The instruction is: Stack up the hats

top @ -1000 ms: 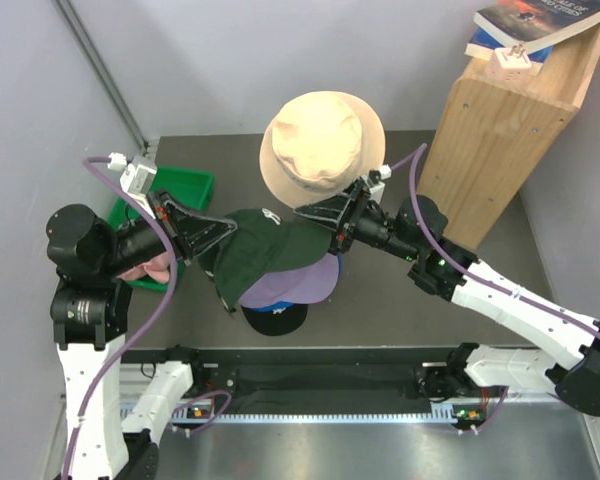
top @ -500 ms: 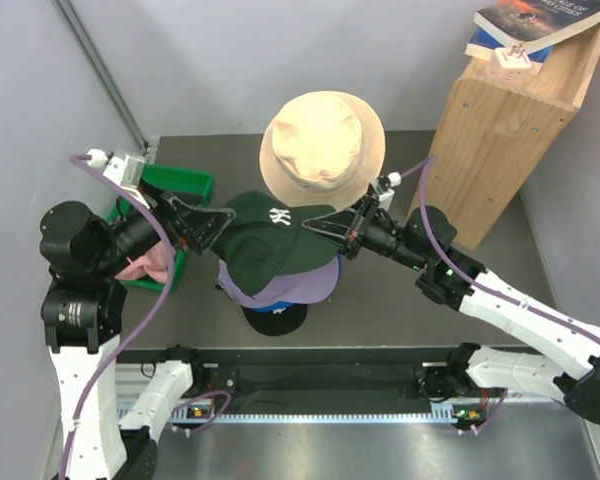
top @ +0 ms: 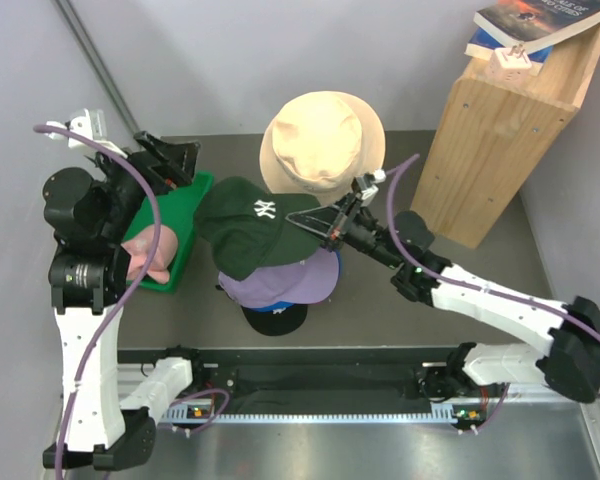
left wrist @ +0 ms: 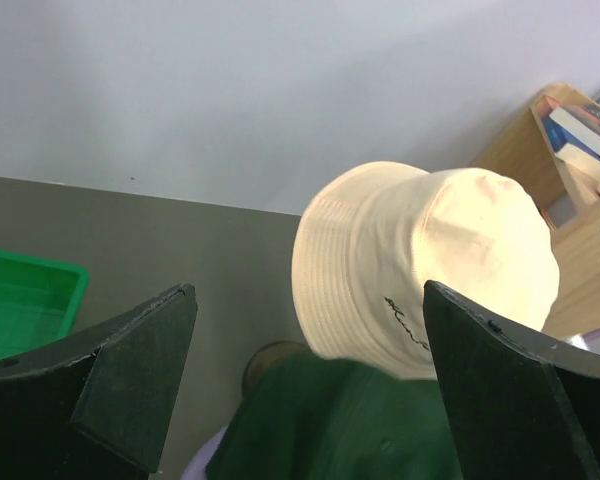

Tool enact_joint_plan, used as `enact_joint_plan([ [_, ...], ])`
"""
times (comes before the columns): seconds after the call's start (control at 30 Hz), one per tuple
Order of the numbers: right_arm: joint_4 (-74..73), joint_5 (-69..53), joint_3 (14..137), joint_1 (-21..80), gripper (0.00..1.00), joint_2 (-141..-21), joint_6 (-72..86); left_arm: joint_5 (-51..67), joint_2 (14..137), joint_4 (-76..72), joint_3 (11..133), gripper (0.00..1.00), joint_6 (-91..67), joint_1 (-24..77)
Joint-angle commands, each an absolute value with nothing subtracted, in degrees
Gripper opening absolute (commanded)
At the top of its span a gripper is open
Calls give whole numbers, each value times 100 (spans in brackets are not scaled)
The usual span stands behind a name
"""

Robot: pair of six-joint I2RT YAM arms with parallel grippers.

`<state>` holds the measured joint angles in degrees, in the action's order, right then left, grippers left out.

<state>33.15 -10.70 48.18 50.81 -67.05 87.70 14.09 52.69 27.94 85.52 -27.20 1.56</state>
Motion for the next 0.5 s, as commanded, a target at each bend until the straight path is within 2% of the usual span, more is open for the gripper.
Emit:
enact_joint_plan([
  [0.0, 4683, -1265, 5081, 5352, 0, -7284, 8727, 1081, 5343, 2355, 8798, 99, -2918, 167],
  [0.17, 5588, -1266, 4492, 5396, 0, -7646, 8798, 1108, 5396, 2426, 8789, 99, -2857, 167],
  [0.47, 5836, -1002, 3771, 5379, 0, -7498, 8104, 1283, 5502, 2637, 8728, 99, -2663, 167],
])
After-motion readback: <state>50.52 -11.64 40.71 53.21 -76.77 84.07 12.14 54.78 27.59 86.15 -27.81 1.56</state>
